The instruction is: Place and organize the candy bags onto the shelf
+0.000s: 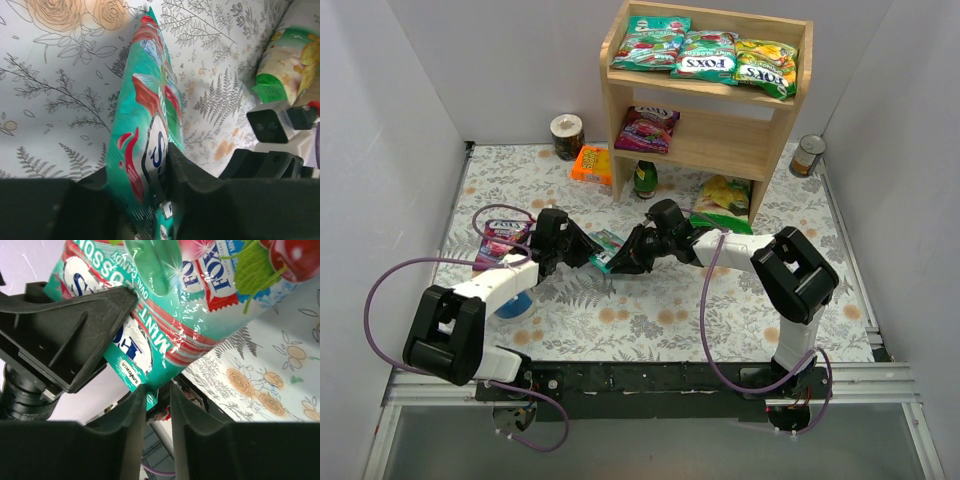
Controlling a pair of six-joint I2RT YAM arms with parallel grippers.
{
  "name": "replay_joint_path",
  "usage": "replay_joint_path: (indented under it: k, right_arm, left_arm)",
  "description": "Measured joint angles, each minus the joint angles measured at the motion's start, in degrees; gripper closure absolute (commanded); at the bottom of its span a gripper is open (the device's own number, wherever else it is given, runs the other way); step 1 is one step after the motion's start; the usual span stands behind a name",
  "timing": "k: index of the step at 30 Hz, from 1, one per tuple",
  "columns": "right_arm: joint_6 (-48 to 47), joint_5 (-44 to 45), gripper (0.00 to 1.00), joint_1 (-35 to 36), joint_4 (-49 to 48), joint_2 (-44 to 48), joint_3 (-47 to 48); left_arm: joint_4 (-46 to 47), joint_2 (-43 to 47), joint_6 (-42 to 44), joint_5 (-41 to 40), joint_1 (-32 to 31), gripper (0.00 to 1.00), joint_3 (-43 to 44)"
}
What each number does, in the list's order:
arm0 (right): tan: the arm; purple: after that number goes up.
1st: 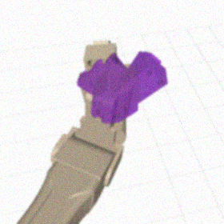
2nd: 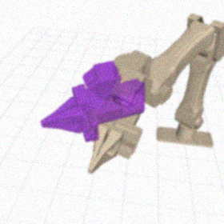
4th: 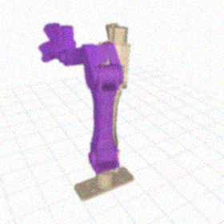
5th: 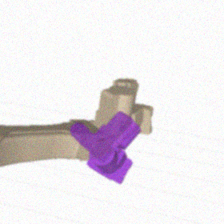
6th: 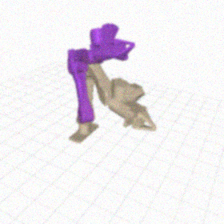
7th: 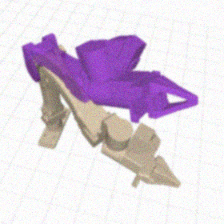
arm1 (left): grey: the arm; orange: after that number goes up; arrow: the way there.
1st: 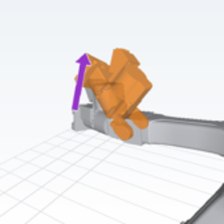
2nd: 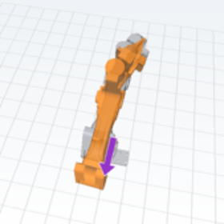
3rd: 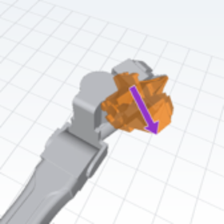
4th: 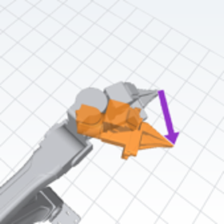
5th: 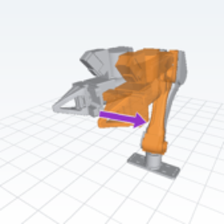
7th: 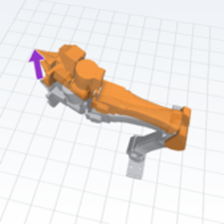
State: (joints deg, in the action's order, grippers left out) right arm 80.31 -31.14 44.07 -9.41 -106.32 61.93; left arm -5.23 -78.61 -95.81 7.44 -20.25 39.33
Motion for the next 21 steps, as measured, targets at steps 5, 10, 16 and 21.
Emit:
replay_joint_path:
  k: [5,10,16,21]
  right_arm:
    - [-3.0,3.7,0.39,0.3,3.5,4.6,-2.5]
    - [-7.1,9.9,0.24,0.4,10.2,15.0,-7.7]
    - [-16.1,18.9,0.23,-0.1,20.8,27.5,-8.2]
    - [-24.4,24.1,0.22,-4.2,31.1,38.1,-8.1]
  left_arm:
    - [-1.7,-0.7,0.8,1.8,0.0,0.96,2.2]
    - [-3.2,-1.9,1.7,3.1,0.0,1.00,4.1]
    - [-5.9,-2.4,0.7,5.3,0.0,1.00,6.5]
    - [-8.1,-1.5,-3.3,6.5,-0.8,1.00,11.3]
